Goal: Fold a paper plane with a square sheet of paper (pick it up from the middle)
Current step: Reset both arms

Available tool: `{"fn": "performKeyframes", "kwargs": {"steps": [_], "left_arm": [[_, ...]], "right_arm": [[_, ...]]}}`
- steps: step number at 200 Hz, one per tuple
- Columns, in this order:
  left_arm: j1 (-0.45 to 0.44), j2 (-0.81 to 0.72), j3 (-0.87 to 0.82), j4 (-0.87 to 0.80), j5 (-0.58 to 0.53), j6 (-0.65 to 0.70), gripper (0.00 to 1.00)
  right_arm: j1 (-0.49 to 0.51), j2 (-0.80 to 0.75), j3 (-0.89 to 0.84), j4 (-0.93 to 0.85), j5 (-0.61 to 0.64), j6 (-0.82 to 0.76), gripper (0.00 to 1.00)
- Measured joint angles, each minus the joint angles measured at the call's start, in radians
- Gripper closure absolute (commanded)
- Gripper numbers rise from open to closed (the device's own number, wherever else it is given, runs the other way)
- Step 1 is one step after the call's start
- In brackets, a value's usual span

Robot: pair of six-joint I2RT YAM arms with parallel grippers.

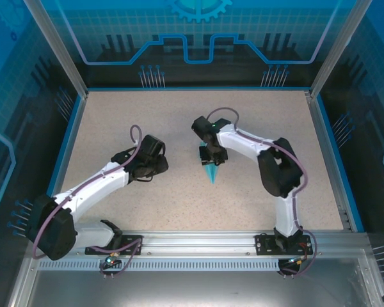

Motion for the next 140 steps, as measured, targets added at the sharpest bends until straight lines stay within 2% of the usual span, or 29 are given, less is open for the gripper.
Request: {"fn": "performKeyframes", "kwargs": {"steps": [10,17,37,47,53,68,77,81,85,88,117,140], "left_arm": [[0.001,-0.015,0.000,0.000,-0.019,0.011,0.59],[0.003,-0.026,0.000,-0.001,-0.034,0.015,0.57],[0.015,-0.059,0.000,-0.002,-0.092,0.039,0.43],[0.026,-0.076,-0.001,-0.001,-0.125,0.047,0.41],[0.036,-0.086,-0.003,0.002,-0.145,0.057,0.36],[0.071,-0.109,-0.014,0.014,-0.195,0.092,0.16],[0.096,-0.119,-0.022,0.018,-0.232,0.114,0.07],[0.103,-0.121,-0.024,0.021,-0.243,0.114,0.02],[0.114,-0.124,-0.027,0.024,-0.262,0.127,0.01],[0.120,-0.125,-0.029,0.028,-0.271,0.129,0.02],[0.201,-0.138,-0.068,0.096,-0.346,0.209,0.02],[0.296,-0.134,-0.096,0.177,-0.366,0.279,0.01]], "right_arm": [[0.000,-0.079,-0.002,0.000,0.023,-0.006,0.47],[0.000,-0.144,-0.010,0.006,0.048,-0.016,0.47],[-0.002,-0.351,-0.077,0.033,0.162,-0.029,0.42],[-0.008,-0.454,-0.132,0.053,0.222,-0.039,0.41],[-0.017,-0.518,-0.175,0.072,0.261,-0.044,0.40],[-0.056,-0.657,-0.294,0.122,0.352,-0.061,0.35],[-0.090,-0.729,-0.373,0.154,0.412,-0.069,0.26],[-0.101,-0.751,-0.404,0.169,0.430,-0.079,0.17],[-0.118,-0.779,-0.441,0.188,0.455,-0.086,0.05],[-0.128,-0.795,-0.467,0.200,0.470,-0.093,0.01],[-0.258,-0.893,-0.713,0.374,0.593,-0.172,0.00],[-0.409,-0.867,-0.843,0.503,0.560,-0.268,0.01]]}}
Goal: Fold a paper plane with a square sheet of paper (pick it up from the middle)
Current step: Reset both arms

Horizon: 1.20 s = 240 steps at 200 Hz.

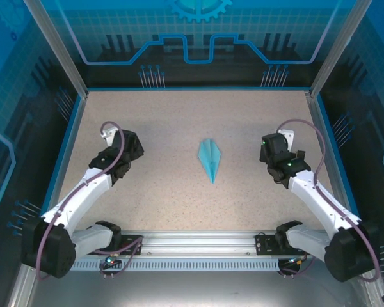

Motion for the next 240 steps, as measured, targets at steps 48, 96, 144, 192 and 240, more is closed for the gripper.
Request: {"fn": "performKeyframes", "kwargs": {"steps": [48,96,144,192,240], "left_arm": [[0.073,0.083,-0.180,0.339,-0.010,0.172,0.02],[0.077,0.303,-0.200,0.652,0.056,0.343,0.02],[0.148,0.326,-0.283,0.911,0.216,0.432,0.02],[0.208,0.390,-0.367,1.094,0.395,0.451,0.02],[0.209,0.394,-0.367,1.143,0.419,0.451,0.02]], "right_arm": [[-0.154,0.041,-0.217,0.389,-0.179,-0.155,0.01],[-0.203,0.181,-0.295,0.800,-0.393,-0.238,0.00],[-0.196,0.356,-0.325,1.104,-0.518,-0.304,0.01],[-0.155,0.402,-0.325,1.175,-0.510,-0.354,0.01],[-0.155,0.402,-0.325,1.196,-0.485,-0.354,0.01]]}}
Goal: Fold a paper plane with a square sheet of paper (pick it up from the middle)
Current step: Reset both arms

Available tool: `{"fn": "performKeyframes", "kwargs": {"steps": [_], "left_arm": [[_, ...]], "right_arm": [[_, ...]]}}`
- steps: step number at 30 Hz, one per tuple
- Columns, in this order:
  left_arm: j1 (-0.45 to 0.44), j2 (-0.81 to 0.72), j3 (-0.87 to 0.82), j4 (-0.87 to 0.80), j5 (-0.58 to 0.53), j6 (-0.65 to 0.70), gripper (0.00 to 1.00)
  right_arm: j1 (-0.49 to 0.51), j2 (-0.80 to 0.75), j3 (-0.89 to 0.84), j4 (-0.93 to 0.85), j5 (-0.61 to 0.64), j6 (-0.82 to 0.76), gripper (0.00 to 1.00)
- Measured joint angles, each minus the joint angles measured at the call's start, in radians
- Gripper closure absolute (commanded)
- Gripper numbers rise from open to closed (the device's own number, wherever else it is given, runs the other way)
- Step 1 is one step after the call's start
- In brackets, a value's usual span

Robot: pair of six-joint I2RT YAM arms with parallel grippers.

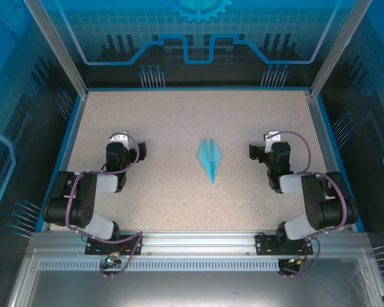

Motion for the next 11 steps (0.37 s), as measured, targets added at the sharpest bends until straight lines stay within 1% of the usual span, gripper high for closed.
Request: {"fn": "performKeyframes", "kwargs": {"steps": [11], "left_arm": [[-0.001,0.000,0.000,0.010,0.003,0.000,0.01]], "right_arm": [[0.000,0.000,0.000,0.009,0.003,0.000,0.01]]}}
